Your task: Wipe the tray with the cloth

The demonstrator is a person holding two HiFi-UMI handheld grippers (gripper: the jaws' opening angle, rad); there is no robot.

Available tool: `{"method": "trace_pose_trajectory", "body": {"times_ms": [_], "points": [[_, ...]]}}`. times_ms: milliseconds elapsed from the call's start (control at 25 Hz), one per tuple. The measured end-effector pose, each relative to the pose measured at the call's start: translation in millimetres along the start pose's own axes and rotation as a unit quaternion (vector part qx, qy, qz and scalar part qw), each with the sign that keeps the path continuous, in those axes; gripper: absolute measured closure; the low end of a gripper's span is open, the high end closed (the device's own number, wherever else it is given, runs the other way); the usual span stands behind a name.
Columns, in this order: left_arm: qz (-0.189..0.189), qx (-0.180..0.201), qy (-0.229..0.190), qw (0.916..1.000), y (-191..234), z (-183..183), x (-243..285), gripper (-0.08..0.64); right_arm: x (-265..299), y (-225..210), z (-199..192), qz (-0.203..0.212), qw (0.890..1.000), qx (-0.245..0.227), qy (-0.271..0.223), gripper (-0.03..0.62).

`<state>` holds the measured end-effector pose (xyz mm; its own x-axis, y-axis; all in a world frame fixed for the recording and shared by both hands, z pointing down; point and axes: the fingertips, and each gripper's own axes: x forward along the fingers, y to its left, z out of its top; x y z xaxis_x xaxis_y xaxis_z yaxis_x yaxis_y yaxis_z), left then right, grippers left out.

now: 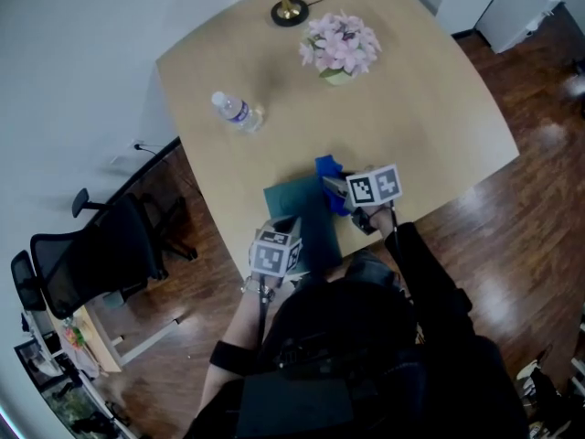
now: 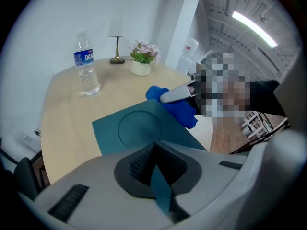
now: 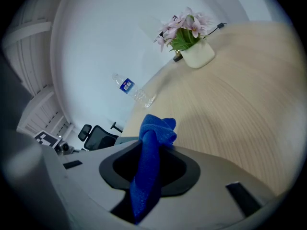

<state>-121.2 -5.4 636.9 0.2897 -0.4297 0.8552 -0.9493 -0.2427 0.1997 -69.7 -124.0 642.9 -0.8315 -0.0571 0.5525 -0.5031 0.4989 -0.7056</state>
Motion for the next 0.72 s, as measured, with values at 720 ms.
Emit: {"method": "trace_pose_trajectory", "body": {"times_ms": [720], "points": [[-0.011,0.040,-0.012,0.9991,4,-1,0,0.560,-63,36,-194,-0.026,0.997,0.052,0.053,0.488]]}}
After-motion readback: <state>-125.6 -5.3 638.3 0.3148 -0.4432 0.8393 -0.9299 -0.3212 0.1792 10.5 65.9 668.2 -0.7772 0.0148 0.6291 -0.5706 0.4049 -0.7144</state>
